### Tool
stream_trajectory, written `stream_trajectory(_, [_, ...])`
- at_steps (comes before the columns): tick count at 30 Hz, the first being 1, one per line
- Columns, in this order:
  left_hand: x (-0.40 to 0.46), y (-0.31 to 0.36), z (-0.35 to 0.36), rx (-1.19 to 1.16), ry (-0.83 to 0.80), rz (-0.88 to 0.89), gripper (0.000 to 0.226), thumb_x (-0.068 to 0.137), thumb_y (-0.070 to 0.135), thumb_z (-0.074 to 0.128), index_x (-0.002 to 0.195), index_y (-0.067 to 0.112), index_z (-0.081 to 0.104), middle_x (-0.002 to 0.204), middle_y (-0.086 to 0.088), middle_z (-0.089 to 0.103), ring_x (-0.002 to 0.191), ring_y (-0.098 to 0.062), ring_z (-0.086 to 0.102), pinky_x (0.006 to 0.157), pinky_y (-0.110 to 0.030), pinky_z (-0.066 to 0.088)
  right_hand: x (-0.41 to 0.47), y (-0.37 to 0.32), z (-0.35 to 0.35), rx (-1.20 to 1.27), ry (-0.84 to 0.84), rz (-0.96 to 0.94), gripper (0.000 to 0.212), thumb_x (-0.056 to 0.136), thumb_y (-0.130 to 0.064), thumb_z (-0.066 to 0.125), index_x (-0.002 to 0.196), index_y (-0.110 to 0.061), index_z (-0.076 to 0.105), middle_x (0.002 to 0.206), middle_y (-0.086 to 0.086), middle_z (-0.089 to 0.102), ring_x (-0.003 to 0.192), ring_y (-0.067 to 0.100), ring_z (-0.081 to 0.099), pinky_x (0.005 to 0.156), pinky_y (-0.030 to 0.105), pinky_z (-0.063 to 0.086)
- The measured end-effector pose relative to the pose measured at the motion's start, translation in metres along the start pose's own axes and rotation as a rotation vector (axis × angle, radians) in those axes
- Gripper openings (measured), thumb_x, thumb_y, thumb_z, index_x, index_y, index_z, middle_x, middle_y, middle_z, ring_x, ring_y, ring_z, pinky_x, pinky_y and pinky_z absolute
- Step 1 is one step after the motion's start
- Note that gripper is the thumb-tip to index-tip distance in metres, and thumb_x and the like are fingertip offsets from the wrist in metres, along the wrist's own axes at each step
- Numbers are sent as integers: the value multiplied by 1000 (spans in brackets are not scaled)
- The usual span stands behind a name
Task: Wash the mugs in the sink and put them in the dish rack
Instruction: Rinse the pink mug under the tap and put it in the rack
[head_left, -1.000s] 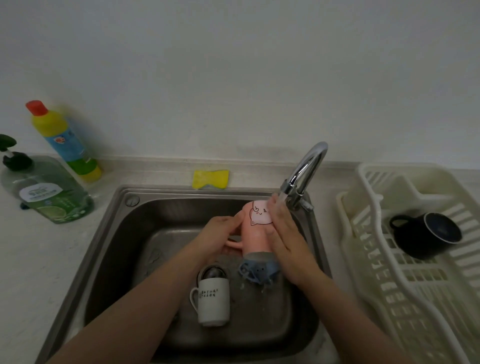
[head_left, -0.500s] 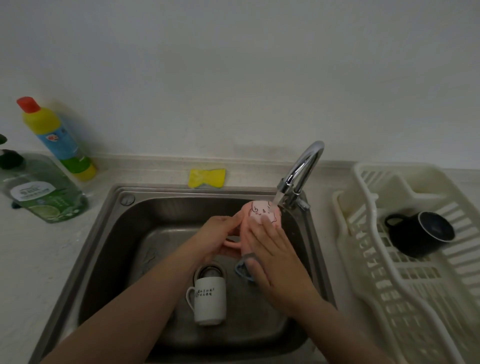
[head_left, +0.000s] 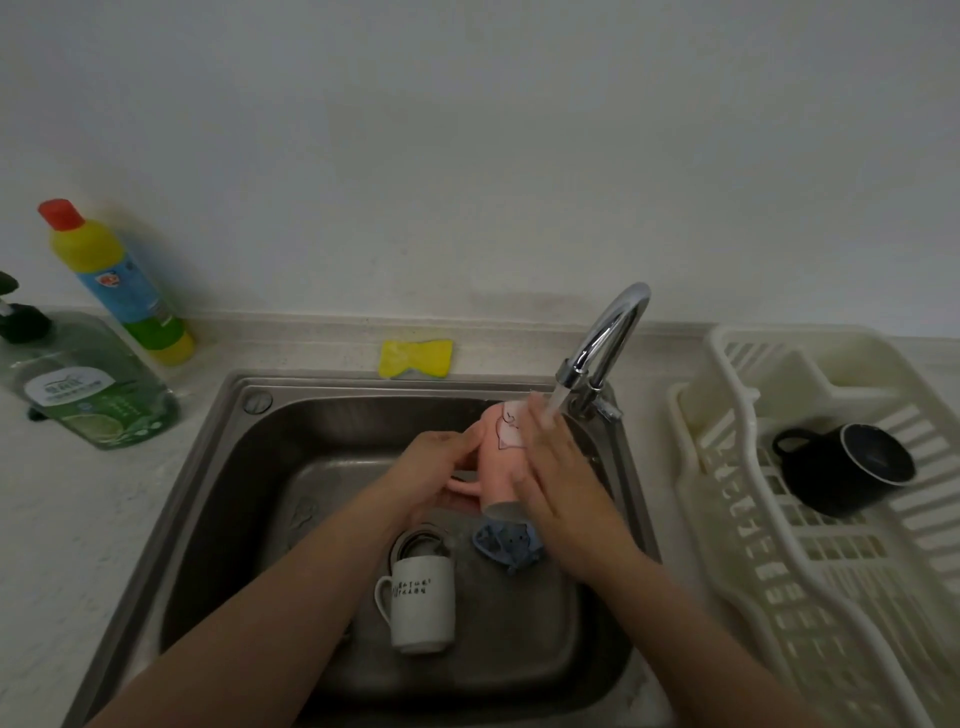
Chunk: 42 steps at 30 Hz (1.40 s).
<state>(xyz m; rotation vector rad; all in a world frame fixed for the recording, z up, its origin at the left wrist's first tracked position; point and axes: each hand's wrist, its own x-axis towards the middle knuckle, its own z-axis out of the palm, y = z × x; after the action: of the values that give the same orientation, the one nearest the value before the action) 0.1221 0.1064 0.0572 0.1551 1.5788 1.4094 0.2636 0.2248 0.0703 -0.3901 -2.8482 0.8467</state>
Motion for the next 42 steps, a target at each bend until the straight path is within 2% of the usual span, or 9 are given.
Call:
stream_trajectory(4, [1, -3, -4, -59, -17, -17, 45, 101, 40, 47, 113, 0, 64, 103, -15, 73, 82, -24, 73, 65, -39, 59, -34, -1, 11, 68, -62, -33, 65, 96, -55, 21, 152, -32, -2, 158, -23, -16, 145, 0, -16, 119, 28, 0])
stream_trajectory(8, [3, -4, 4, -86, -30, -12, 48, 100, 39, 48, 117, -4, 62, 97, -13, 74, 73, -21, 72, 62, -38, 59, -1, 0, 1, 355, 28, 264, 66, 97, -61, 22, 151, -39, -9, 161, -18, -8, 147, 1, -2, 121, 39, 12])
stream_trajectory(12, [6, -1, -2, -94, -35, 10, 47, 100, 42, 46, 114, 1, 66, 89, -9, 73, 69, -17, 71, 65, -39, 58, -36, -21, 3, 234, -49, 117, 69, 96, -59, 22, 150, -38, -15, 153, -26, -27, 140, -9, -19, 110, 14, 4])
stream_trajectory(18, [0, 2, 0, 5, -39, 8, 46, 100, 40, 48, 112, 0, 65, 99, -14, 73, 76, -24, 72, 63, -37, 58, -1, -24, -6, 72, -44, 100, 57, 105, -40, 22, 149, -29, -13, 151, -17, -26, 142, 4, -27, 119, 28, -8])
stream_trajectory(23, [-5, 2, -4, 42, -48, 2, 47, 100, 40, 49, 113, -2, 65, 103, -18, 73, 82, -29, 72, 66, -38, 60, -12, -20, -3, -179, -156, -129, 63, 97, -52, 9, 153, -24, 7, 159, -12, -6, 143, -2, -22, 118, 26, -12])
stream_trajectory(30, [-7, 2, -3, 39, -43, -15, 45, 101, 38, 49, 112, -2, 65, 99, -15, 73, 83, -30, 72, 72, -42, 61, -23, -16, -2, -210, -170, -252, 56, 100, -43, 24, 151, -20, 30, 158, -7, 22, 147, 1, -3, 121, 28, -1])
stream_trajectory(35, [-8, 2, 1, -13, -10, -13, 46, 100, 37, 50, 117, -5, 62, 101, -18, 71, 78, -27, 71, 64, -39, 61, -1, -3, -7, 10, 21, 49, 64, 96, -54, 16, 154, -27, 13, 161, -13, 1, 147, 3, -5, 122, 35, 7])
stream_trajectory(39, [-8, 1, -6, -57, -17, -21, 47, 101, 38, 48, 118, -4, 62, 101, -17, 72, 78, -23, 72, 65, -38, 60, -36, -13, 5, -73, -86, -131, 61, 98, -56, 11, 152, -27, 6, 159, -15, -7, 145, -1, -13, 119, 22, -5])
stream_trajectory(42, [-12, 0, -2, -27, -4, -31, 46, 100, 37, 50, 117, -5, 60, 107, -19, 70, 77, -26, 72, 64, -41, 61, -17, 1, 0, 112, 4, 81, 59, 100, -53, 19, 153, -31, 7, 159, -16, -1, 147, 2, -5, 122, 33, 4])
